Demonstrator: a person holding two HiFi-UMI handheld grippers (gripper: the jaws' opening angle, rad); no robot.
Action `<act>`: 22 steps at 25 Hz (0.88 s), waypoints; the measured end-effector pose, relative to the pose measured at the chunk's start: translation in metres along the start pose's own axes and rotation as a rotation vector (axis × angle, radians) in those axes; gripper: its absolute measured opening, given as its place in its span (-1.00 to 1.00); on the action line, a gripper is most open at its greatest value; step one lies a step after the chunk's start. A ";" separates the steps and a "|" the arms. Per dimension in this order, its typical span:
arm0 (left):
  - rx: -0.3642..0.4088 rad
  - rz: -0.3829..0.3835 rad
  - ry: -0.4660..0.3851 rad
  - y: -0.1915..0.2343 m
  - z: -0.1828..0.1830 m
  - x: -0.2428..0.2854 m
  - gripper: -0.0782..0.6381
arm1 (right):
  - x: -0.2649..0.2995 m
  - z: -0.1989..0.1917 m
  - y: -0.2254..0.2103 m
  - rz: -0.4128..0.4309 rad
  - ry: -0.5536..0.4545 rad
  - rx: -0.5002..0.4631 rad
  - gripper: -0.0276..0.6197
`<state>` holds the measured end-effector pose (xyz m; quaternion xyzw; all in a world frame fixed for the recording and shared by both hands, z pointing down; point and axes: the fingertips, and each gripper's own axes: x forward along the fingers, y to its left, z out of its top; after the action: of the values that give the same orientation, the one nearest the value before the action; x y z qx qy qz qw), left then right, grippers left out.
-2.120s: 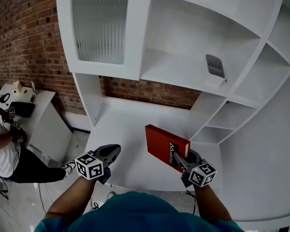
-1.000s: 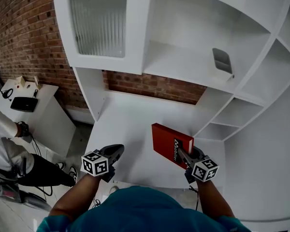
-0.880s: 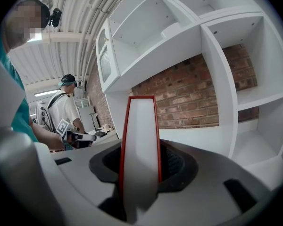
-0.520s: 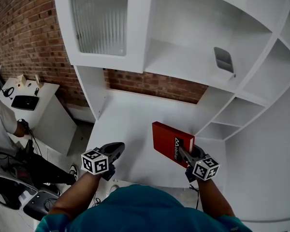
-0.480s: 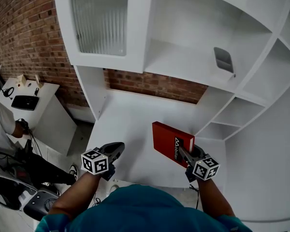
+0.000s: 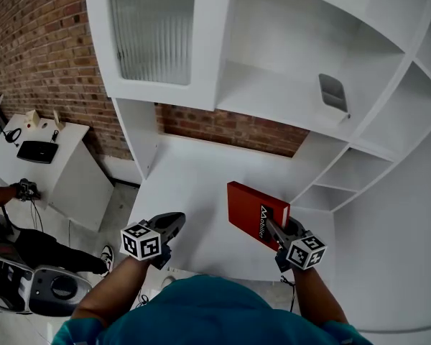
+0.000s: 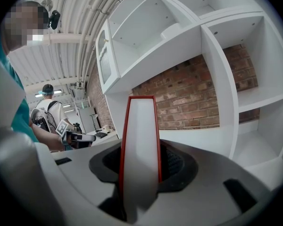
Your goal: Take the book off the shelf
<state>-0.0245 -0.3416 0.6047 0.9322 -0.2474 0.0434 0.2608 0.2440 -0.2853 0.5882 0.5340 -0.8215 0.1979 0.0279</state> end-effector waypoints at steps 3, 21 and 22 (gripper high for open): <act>0.004 0.000 -0.007 0.001 -0.003 0.003 -0.74 | 0.000 -0.003 -0.004 -0.001 -0.005 -0.007 -0.38; 0.005 0.002 -0.011 -0.002 0.002 -0.001 -0.74 | -0.001 0.000 0.002 0.008 0.000 -0.021 -0.38; 0.004 0.002 -0.012 -0.002 0.002 -0.002 -0.74 | -0.001 0.000 0.003 0.009 0.001 -0.022 -0.38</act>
<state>-0.0248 -0.3400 0.6016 0.9327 -0.2500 0.0385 0.2573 0.2420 -0.2835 0.5870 0.5298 -0.8261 0.1893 0.0331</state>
